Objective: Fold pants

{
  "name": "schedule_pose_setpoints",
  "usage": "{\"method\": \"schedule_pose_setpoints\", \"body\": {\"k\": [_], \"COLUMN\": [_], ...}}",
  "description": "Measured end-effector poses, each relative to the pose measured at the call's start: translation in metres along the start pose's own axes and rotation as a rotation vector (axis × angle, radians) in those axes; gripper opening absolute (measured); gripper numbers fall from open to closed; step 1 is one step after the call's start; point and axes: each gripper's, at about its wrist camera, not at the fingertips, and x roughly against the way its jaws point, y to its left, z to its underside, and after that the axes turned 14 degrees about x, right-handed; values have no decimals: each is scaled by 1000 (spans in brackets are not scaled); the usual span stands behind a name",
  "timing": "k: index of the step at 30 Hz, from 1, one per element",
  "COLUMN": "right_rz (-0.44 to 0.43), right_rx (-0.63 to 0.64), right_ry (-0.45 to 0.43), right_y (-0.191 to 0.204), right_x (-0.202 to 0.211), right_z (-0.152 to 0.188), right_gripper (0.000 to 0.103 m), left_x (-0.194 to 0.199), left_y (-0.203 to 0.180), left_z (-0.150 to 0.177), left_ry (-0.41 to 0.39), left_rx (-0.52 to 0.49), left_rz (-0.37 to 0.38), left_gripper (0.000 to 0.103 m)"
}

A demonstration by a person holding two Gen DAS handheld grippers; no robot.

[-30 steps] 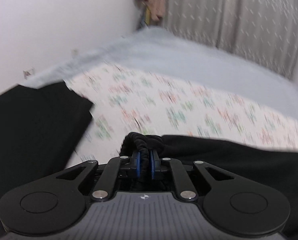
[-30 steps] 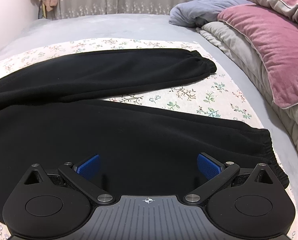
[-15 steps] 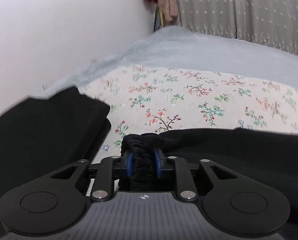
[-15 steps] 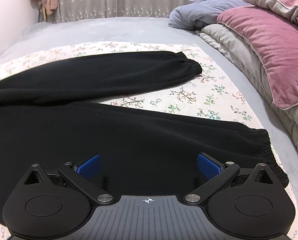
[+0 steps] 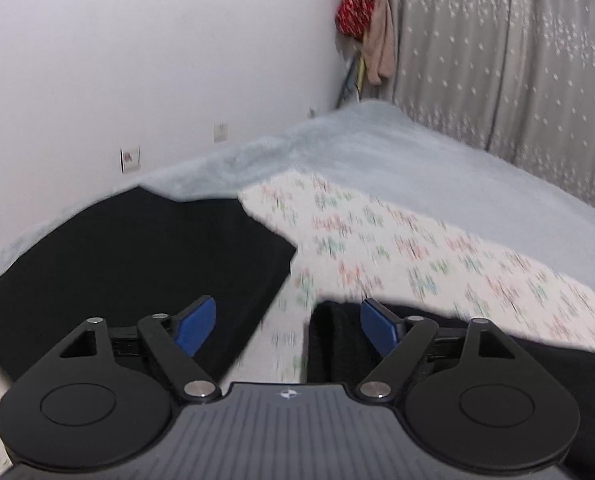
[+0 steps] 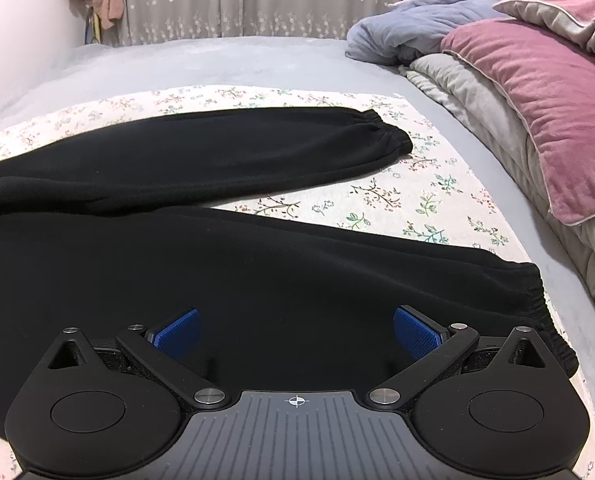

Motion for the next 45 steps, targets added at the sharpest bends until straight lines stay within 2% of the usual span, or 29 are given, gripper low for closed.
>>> {"method": "schedule_pose_setpoints", "body": {"k": [3,7,11,15,24,27,31,32,35,37,38,39,45], "right_rz": [-10,-12,-26,-13,-8,-13,-11,-10,-9,-6,-4,-3,0], "right_rx": [-8,-13,-22,-48,-134,-121,-98,-97,-92,-90,-88,-87,-83], "right_ry": [-9,-8,-19,-10,-21,-24,-18,-16,-20,-17,-16,-14,-10], "right_y": [0,1,-3,-13,-37,-34,-29,-28,-27,-27,-27,-27,-25], "right_x": [4,9,16,19,30,30,29,29,30,29,28,28,26], "right_z": [0,2,4,8,15,15,15,15,15,15,15,15,15], "right_gripper": [103,103,103,103,103,103,103,103,103,103,103,103,103], "left_x": [20,35,54,54,51,46,47,47,46,46,46,45,50], "left_y": [10,21,17,18,33,31,25,23,15,12,11,10,7], "left_z": [20,50,78,103,135,146,158,159,162,163,163,162,163], "left_ry": [127,289,333,382,395,388,326,313,284,276,274,272,230], "left_rx": [7,91,132,174,198,166,92,84,42,33,35,39,46], "left_rz": [7,21,59,55,-6,-10,3,11,40,69,78,84,90], "left_gripper": [89,90,93,93,93,93,92,90,70,41,31,10,5]}}
